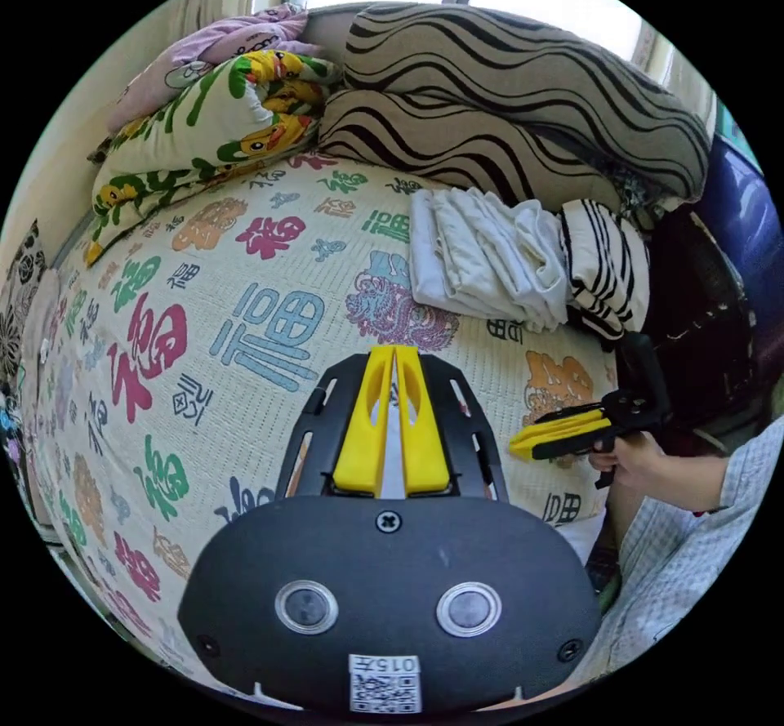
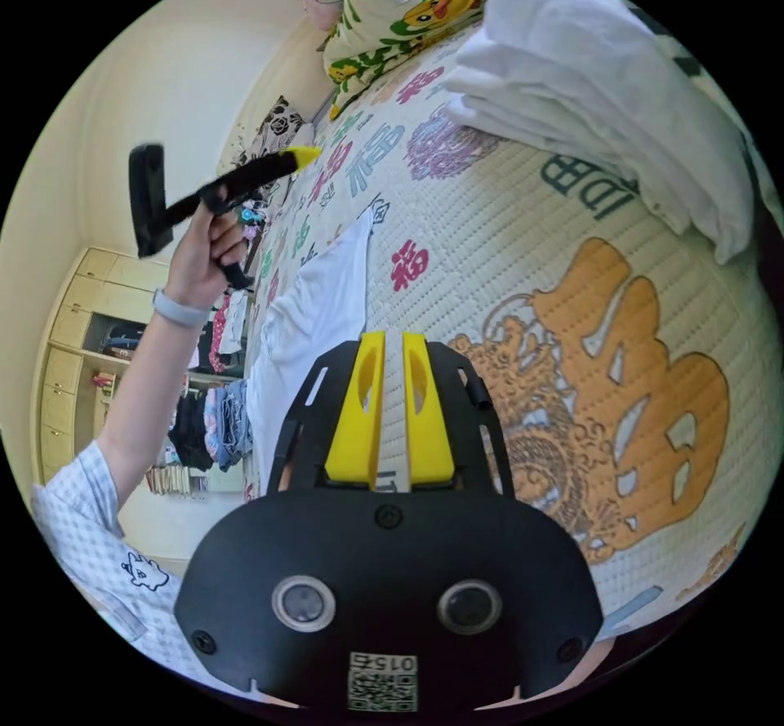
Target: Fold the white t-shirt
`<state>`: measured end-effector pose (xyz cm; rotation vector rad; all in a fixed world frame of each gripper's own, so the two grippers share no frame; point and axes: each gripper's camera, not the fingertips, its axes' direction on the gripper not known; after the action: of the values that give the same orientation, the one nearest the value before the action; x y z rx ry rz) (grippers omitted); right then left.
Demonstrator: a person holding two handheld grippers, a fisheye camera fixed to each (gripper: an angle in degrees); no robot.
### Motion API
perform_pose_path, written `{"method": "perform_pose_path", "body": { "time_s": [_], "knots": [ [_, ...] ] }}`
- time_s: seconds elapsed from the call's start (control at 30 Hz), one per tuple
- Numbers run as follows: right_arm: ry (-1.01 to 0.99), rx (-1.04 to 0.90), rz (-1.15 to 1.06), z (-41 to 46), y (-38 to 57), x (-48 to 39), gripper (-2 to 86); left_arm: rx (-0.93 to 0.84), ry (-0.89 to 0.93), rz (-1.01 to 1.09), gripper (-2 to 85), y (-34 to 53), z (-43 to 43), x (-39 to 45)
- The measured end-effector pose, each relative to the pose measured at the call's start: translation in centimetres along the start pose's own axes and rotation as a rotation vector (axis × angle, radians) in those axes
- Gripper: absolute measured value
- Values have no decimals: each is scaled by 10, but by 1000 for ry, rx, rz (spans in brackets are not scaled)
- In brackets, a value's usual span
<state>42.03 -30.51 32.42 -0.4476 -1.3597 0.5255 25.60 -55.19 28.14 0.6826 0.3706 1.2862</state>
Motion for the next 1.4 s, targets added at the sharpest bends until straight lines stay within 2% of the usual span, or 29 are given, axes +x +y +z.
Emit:
{"method": "perform_pose_path", "body": {
  "time_s": [0.07,0.17,0.23,0.27,0.33,0.4,0.53,0.67,0.83,0.97,1.1,1.2,1.27,1.4],
  "knots": [
    [17,-7,-34,14,5,-9,30,66,15,-58,-7,55,-49,-8],
    [49,-69,-168,54,12,-47,25,107,-53,-266,-2,181,-133,-28],
    [53,-136,-316,101,18,-95,24,127,-160,-461,9,306,-202,-42],
    [53,-156,-357,115,20,-108,24,129,-200,-513,12,338,-220,-44],
    [32,-257,-514,179,29,-166,26,137,-342,-733,31,460,-285,-52],
    [14,-335,-612,232,39,-210,30,147,-399,-875,46,537,-325,-60],
    [-1,-489,-800,363,74,-307,47,188,-395,-1033,67,649,-386,-80],
    [58,-588,-880,475,101,-371,55,248,-369,-1056,65,700,-406,-97],
    [214,-670,-942,626,127,-426,64,375,-368,-987,58,744,-428,-99],
    [388,-690,-1023,713,142,-443,66,437,-242,-956,59,760,-450,-110],
    [521,-760,-1066,800,156,-446,62,457,-227,-979,64,783,-491,-128],
    [628,-875,-1142,853,170,-439,18,471,-220,-972,65,795,-513,-127],
    [633,-904,-1218,868,177,-441,1,471,-194,-965,67,798,-523,-129],
    [411,-905,-1235,859,174,-450,-8,450,-182,-1046,66,814,-553,-126]
  ]
}}
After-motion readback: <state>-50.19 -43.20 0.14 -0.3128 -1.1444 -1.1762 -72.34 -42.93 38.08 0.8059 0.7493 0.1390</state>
